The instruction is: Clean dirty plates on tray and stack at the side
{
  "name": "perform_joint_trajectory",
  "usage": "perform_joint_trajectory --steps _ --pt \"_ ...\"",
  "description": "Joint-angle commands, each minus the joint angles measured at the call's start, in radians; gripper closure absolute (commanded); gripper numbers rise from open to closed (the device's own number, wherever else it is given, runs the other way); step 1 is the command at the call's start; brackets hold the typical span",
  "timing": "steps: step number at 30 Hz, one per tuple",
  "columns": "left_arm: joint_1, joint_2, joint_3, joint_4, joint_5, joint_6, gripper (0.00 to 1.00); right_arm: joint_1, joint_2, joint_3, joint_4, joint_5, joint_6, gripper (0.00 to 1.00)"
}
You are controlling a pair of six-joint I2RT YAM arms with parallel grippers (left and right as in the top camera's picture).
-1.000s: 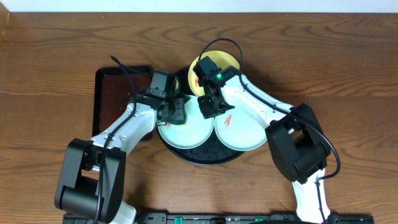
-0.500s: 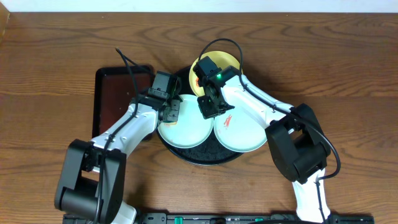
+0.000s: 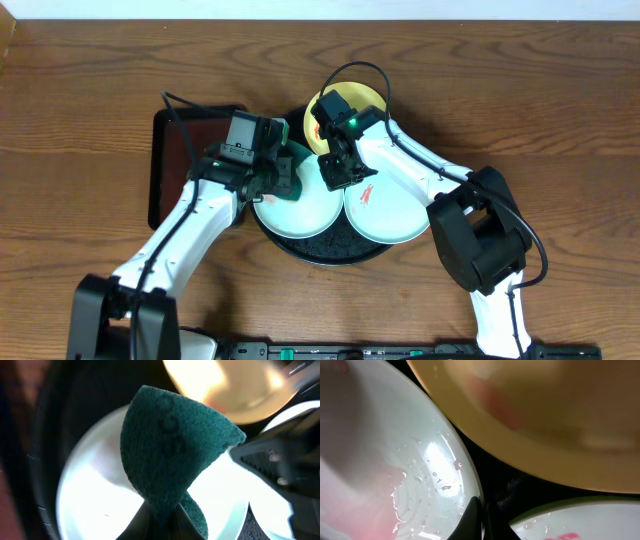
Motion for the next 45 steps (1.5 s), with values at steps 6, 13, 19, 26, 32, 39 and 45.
perform_joint_trajectory --steps 6,13,19,26,32,39,45 --pt "0.004 0.158 -0.062 0.058 -0.076 -0.068 0.93 -0.024 0.021 -0.009 0.0 0.052 -0.012 0.99" --pt "0.039 0.197 -0.062 0.088 -0.22 -0.029 0.93 -0.024 0.021 -0.009 -0.011 0.052 -0.012 0.99" --pt "0.071 0.196 -0.061 0.117 -0.43 0.028 0.93 -0.024 0.021 -0.009 -0.012 0.052 -0.012 0.99" --pt "0.072 0.117 -0.031 0.178 -0.455 0.082 0.92 -0.024 0.021 -0.009 -0.016 0.052 -0.012 0.99" --pt "0.072 -0.034 -0.027 0.199 -0.405 0.038 0.93 -0.024 0.018 -0.009 -0.006 0.052 -0.012 0.99" --pt "0.151 -0.199 -0.027 0.179 -0.174 -0.087 0.92 -0.022 -0.015 0.02 0.0 0.052 -0.029 0.99" --pt "0.313 -0.225 -0.029 0.107 0.018 -0.125 0.93 -0.006 -0.045 0.063 -0.001 0.053 -0.066 0.99"
